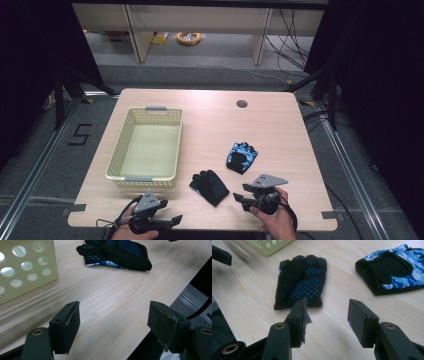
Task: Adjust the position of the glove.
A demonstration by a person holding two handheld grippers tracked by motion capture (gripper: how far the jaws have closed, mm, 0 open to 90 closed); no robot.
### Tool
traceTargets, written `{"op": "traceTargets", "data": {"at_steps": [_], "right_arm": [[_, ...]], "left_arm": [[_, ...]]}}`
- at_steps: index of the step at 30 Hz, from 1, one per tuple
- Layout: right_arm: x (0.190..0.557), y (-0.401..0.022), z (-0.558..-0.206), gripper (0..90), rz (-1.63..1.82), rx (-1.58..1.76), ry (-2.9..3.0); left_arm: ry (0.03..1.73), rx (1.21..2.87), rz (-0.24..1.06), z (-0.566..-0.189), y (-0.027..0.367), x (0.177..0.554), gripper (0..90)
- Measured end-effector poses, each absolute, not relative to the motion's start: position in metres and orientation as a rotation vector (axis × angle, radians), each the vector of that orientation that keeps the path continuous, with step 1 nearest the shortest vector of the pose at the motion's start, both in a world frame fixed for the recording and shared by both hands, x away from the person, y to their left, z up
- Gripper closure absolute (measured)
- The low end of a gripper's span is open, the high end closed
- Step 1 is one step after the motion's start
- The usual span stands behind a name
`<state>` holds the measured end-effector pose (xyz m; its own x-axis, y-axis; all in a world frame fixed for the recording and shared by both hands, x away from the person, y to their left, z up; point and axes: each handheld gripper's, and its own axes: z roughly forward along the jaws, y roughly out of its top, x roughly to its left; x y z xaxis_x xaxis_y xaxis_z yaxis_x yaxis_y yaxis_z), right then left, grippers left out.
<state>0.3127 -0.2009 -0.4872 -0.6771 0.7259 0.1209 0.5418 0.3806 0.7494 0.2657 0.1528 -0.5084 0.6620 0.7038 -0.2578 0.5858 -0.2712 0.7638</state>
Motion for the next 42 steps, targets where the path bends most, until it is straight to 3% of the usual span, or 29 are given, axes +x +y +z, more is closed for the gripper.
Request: {"op": "traceTargets", "data": {"at_steps": [11,20,33,42], "right_arm": [[0.329,-0.186,-0.487,59.7,1.165,1.103,2.451],[0.351,-0.163,-0.494,66.8,1.147,1.070,2.503],[0.364,-0.153,-0.503,66.9,1.080,1.177,2.516],[0.364,-0.150,-0.508,74.9,1.164,1.223,2.528]], "left_arm": [[0.995,1.936,0.159,-0.506,0.144,0.275,32.6],[0.938,1.962,0.174,-0.505,0.114,0.290,51.9],[0.968,1.978,0.222,-0.505,0.094,0.316,51.5],[0.993,1.995,0.173,-0.511,0.083,0.323,55.5]]}}
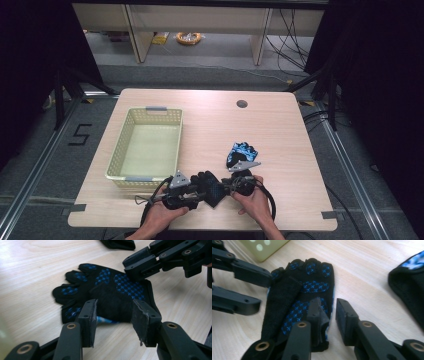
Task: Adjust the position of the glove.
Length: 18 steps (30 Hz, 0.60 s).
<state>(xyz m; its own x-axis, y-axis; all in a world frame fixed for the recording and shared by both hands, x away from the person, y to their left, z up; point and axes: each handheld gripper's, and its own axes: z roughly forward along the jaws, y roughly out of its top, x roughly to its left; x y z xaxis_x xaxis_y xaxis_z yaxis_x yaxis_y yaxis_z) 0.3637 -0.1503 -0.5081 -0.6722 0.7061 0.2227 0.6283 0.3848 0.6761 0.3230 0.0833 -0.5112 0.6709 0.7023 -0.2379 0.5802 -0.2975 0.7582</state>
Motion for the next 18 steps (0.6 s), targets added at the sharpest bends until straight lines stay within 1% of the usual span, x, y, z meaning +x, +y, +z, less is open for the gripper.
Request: {"op": "traceTargets", "data": {"at_steps": [2,3,4,5,6,7,8,10,12,14,17,18], "right_arm": [[0.363,-0.150,-0.508,79.1,1.154,1.214,2.558],[0.363,-0.150,-0.508,79.1,1.154,1.214,2.558],[0.361,-0.150,-0.508,80.1,1.162,1.227,2.559],[0.360,-0.150,-0.509,82.9,1.164,1.213,2.563],[0.360,-0.151,-0.509,85.6,1.172,1.219,2.561],[0.360,-0.151,-0.509,85.6,1.172,1.219,2.561],[0.359,-0.152,-0.509,89.0,1.191,1.205,2.572],[0.356,-0.153,-0.508,89.3,1.188,1.229,2.569],[0.350,-0.153,-0.507,89.4,1.189,1.219,2.577],[0.344,-0.153,-0.506,89.4,1.204,1.219,2.578],[0.336,-0.152,-0.507,89.4,1.228,1.213,2.588],[0.328,-0.150,-0.506,89.4,1.223,1.214,2.592]], "left_arm": [[0.989,2.011,0.171,-0.512,0.079,0.324,58.9],[0.993,2.015,0.186,-0.514,0.078,0.324,58.9],[0.984,2.038,0.196,-0.515,0.078,0.326,62.3],[0.988,2.039,0.228,-0.516,0.077,0.327,69.5],[0.988,2.039,0.228,-0.516,0.077,0.327,72.9],[0.981,2.038,0.237,-0.517,0.077,0.327,72.9],[0.955,2.046,0.261,-0.516,0.077,0.328,81.9],[0.946,2.045,0.267,-0.517,0.078,0.328,86.1],[0.947,2.044,0.271,-0.517,0.078,0.328,88.6],[0.919,2.071,0.281,-0.516,0.080,0.330,89.0],[0.920,2.066,0.281,-0.517,0.080,0.331,88.9],[0.906,2.082,0.279,-0.516,0.081,0.331,89.1]]}}
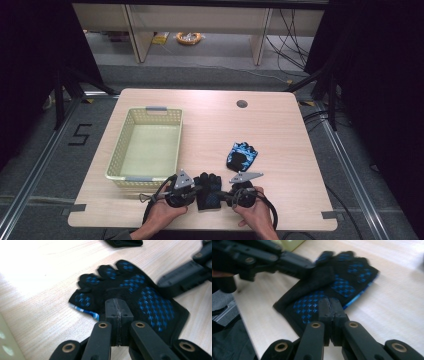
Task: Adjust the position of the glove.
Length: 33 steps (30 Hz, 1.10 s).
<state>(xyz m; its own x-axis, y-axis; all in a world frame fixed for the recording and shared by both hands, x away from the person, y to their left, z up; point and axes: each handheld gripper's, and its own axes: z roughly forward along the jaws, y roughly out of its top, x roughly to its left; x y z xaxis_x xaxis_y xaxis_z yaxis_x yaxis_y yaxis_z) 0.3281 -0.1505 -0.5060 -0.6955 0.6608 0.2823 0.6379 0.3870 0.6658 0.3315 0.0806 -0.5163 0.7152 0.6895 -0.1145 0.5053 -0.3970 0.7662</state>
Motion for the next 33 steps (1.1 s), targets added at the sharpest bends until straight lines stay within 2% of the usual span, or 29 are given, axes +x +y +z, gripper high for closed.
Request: {"op": "traceTargets", "data": {"at_steps": [10,27,33], "right_arm": [[0.312,-0.141,-0.509,89.3,1.251,1.203,2.612],[0.304,-0.139,-0.511,88.6,1.246,1.196,2.634],[0.302,-0.139,-0.510,85.3,1.240,1.206,2.637]], "left_arm": [[0.902,2.079,0.291,-0.516,0.078,0.331,89.3],[0.866,2.107,0.295,-0.517,0.083,0.319,89.3],[0.876,2.120,0.290,-0.517,0.084,0.320,87.5]]}}
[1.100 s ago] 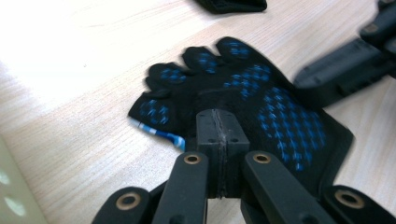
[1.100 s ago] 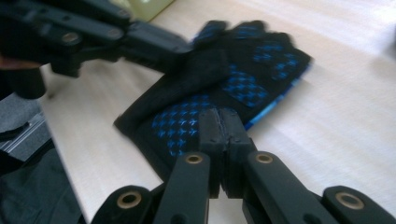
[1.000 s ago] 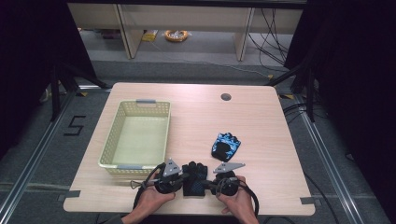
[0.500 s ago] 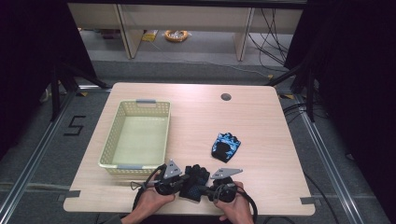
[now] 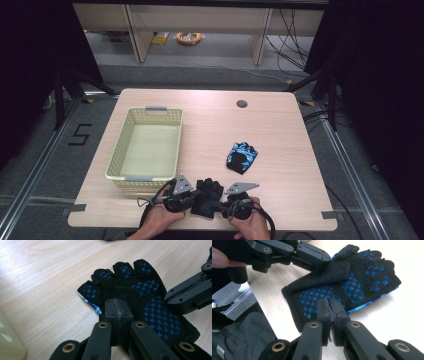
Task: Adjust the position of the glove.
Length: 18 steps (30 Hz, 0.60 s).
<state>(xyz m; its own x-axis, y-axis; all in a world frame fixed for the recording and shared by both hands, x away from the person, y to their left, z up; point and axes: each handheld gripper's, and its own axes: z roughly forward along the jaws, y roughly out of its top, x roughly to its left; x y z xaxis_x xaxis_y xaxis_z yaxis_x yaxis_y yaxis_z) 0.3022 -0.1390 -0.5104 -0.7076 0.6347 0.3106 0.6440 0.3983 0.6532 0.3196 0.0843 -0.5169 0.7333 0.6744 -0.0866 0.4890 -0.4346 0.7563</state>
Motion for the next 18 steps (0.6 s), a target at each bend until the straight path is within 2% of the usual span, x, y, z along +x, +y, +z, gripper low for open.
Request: {"op": "traceTargets", "data": {"at_steps": [1,2,4,5,7,9,15,18], "right_arm": [[0.302,-0.139,-0.510,85.3,-1.231,-1.197,-2.617],[0.304,-0.140,-0.509,79.7,-1.240,-1.183,-2.630],[0.304,-0.142,-0.508,77.3,-1.250,-1.189,-2.625],[0.308,-0.147,-0.504,68.9,-1.280,-1.186,-2.591],[0.310,-0.150,-0.502,66.1,-1.298,-1.177,-2.590],[0.316,-0.162,-0.489,59.9,-1.367,-1.209,-2.541],[0.343,-0.187,-0.467,55.3,-1.497,-1.299,-2.655],[0.378,-0.208,-0.465,55.8,-1.456,-1.479,-2.705]], "left_arm": [[0.887,2.099,0.283,-0.517,0.084,0.319,87.5],[0.873,2.085,0.312,-0.517,0.084,0.320,77.0],[0.874,2.081,0.313,-0.511,0.086,0.321,69.4],[0.856,2.065,0.307,-0.503,0.088,0.320,64.0],[0.857,2.048,0.303,-0.499,0.090,0.318,62.8],[0.862,2.034,0.282,-0.495,0.093,0.316,52.5],[0.893,2.030,0.216,-0.493,0.105,0.303,44.4],[0.918,2.012,0.208,-0.493,0.111,0.297,38.3]]}}
